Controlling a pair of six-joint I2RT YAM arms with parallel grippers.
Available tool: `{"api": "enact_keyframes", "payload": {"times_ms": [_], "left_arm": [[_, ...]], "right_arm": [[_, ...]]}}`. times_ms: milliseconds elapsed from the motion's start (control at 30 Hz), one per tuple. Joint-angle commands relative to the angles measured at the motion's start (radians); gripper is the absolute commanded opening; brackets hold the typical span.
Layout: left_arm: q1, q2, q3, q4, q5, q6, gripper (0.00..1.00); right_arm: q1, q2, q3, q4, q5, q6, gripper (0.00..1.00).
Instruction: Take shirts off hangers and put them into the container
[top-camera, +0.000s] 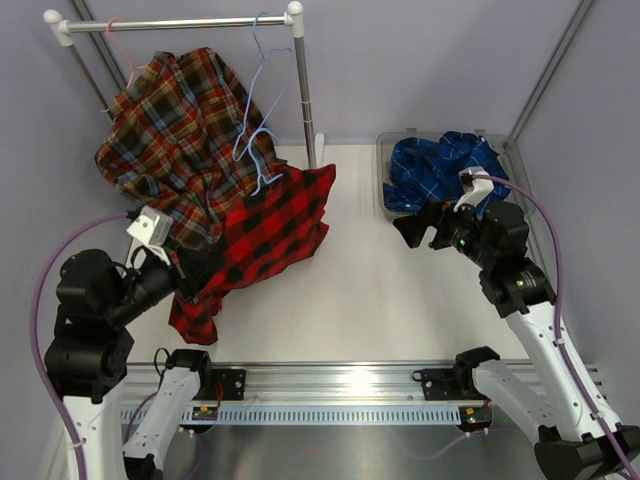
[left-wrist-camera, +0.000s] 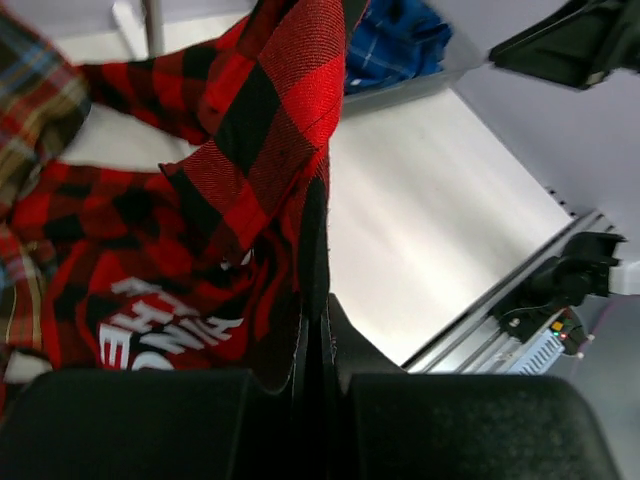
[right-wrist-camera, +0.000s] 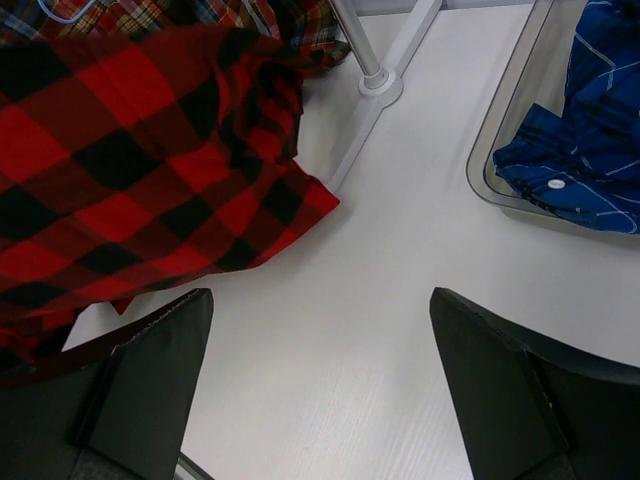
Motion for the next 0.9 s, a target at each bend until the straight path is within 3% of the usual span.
{"api": "enact_keyframes", "payload": {"times_ms": [0,100,233,467,700,867], "left_arm": [[-0.006,0.055,0.186,0.135,0.15,-0.009,0.0],[-0.006,0.141,0.304,0.18,0.173,-0.032,0.0],[-0.006,0.196,0.326,0.26,0.208,-0.058,0.0],[-0.055,0.25,0.095,0.448,0.244,-0.091,0.0],[-0.23,0.304,-0.062,0.551,0.066,-0.037,0.0],[-0.285,0.353,-0.128,0.588,0.056,-0.028,0.0]], "right_arm": [[0.015,-0.021,0.038,0.009,0.002,-0.025,0.99],[0.015,-0.03,0.037,0.01,0.006,-0.025,0.99],[0.013,-0.038,0.038,0.007,0.009,-0.029,0.99],[0.015,-0.017,0.058,0.059,-0.032,-0.025,0.99],[0.061,0.08,0.107,0.124,-0.026,-0.039,1.0],[0.152,0.164,0.178,0.157,0.06,-0.07,1.0]]}}
